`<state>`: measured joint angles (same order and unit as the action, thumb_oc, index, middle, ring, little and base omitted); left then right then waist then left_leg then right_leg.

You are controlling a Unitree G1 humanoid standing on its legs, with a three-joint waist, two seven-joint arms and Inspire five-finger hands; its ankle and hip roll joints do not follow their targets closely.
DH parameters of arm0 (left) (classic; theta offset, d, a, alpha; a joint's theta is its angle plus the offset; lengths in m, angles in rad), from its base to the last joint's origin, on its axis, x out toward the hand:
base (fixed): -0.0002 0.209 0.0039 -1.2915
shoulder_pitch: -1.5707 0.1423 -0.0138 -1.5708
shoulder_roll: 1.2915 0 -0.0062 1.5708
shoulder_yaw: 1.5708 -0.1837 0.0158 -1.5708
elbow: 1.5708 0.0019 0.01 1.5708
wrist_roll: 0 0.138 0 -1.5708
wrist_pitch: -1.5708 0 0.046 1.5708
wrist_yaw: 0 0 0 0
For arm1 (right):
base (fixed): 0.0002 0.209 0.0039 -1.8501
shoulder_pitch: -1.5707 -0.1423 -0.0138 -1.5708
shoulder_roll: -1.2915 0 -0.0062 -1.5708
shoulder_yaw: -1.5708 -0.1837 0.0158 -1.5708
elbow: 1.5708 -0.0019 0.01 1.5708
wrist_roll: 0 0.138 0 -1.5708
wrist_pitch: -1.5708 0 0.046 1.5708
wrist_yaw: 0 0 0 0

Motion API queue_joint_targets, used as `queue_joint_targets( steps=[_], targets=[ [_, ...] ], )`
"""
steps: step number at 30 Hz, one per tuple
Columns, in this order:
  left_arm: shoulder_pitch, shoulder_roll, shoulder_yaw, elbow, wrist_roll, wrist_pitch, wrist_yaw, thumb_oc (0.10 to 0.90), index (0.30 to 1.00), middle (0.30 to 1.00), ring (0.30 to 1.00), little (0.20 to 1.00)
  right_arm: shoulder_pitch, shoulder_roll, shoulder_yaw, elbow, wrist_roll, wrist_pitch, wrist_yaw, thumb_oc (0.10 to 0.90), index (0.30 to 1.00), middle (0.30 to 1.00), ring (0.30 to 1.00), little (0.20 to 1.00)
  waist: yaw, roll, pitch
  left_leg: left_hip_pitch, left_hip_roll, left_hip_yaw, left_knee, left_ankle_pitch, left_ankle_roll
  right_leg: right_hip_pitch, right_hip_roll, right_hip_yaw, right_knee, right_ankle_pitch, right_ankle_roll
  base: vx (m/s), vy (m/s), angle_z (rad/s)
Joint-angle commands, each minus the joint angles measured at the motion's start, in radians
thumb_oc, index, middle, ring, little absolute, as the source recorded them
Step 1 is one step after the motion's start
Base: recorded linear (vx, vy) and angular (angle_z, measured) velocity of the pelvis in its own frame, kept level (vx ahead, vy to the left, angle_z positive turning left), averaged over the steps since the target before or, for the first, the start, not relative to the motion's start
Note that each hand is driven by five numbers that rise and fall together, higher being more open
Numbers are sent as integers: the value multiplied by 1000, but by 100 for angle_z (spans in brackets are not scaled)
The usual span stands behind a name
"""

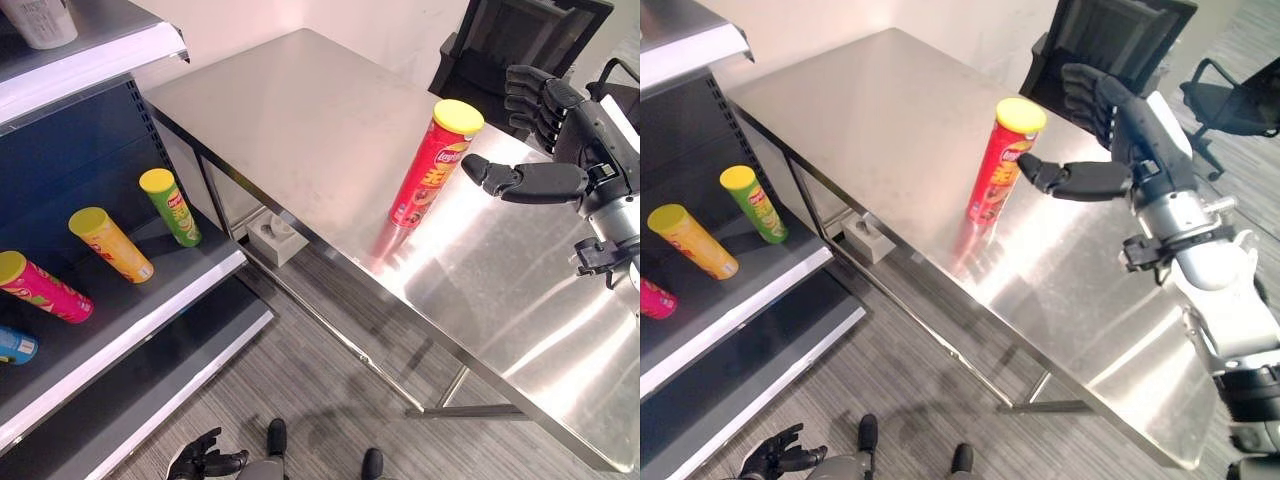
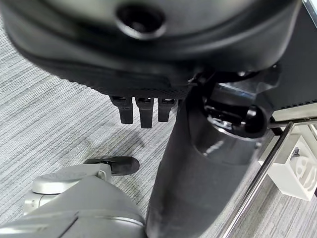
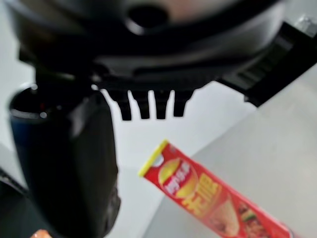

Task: Put the goods on the table back onto the shelves and tidy them up.

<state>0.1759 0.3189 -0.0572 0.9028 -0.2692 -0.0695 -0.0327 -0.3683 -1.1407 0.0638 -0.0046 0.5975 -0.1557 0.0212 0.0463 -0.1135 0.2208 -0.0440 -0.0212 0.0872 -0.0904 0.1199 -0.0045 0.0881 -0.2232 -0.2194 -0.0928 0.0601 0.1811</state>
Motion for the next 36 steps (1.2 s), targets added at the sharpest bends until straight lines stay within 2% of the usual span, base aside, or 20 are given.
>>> queue_joint_targets(
  steps=[1,8,11,14,19,25,36],
  targets=[
    [5,35,-24,3,36,-27,-4,800,900,900,900,900,-185,-89,28,49,25,-45,-21,800,900,900,900,900,49,-9,-83,39,85,1,9,-108,-75,-28,-38,-16,15,26,49,9,-45,11],
    [-1,42,-31,16,33,-23,8,800,900,900,900,900,-270,-106,112,149,7,-26,-38,800,900,900,900,900,63,-23,-87,41,97,-17,3,-105,-84,-13,-23,-34,9,15,41,23,-41,8],
    [-1,41,-31,23,32,-21,12,800,900,900,900,900,-292,-99,116,167,6,-27,-50,800,900,900,900,900,66,-24,-87,41,99,-22,3,-106,-86,-11,-20,-37,8,12,40,16,-25,7],
    [-1,44,-30,25,31,-21,14,800,900,900,900,900,-306,-94,120,186,23,-28,-50,800,900,900,900,900,74,-26,-88,42,99,-27,3,-107,-87,-7,-19,-42,8,11,39,17,-22,7],
    [2,49,-40,25,26,-19,9,800,900,900,900,900,-381,-104,206,238,93,-14,-22,800,900,900,900,900,83,-32,-88,41,100,-35,3,-107,-91,-4,-18,-52,7,9,38,5,-11,4],
    [-5,58,-54,29,27,-20,11,800,900,900,900,900,-467,-124,300,321,83,9,-14,800,900,900,900,900,87,-36,-88,40,100,-42,3,-108,-92,-1,-17,-60,6,10,38,4,2,4],
    [-17,63,-64,43,29,-21,15,800,900,900,900,900,-538,-117,373,403,52,29,-13,800,900,900,900,900,91,-42,-87,38,98,-48,3,-111,-93,3,-20,-70,5,12,39,0,0,0]
  ],
)
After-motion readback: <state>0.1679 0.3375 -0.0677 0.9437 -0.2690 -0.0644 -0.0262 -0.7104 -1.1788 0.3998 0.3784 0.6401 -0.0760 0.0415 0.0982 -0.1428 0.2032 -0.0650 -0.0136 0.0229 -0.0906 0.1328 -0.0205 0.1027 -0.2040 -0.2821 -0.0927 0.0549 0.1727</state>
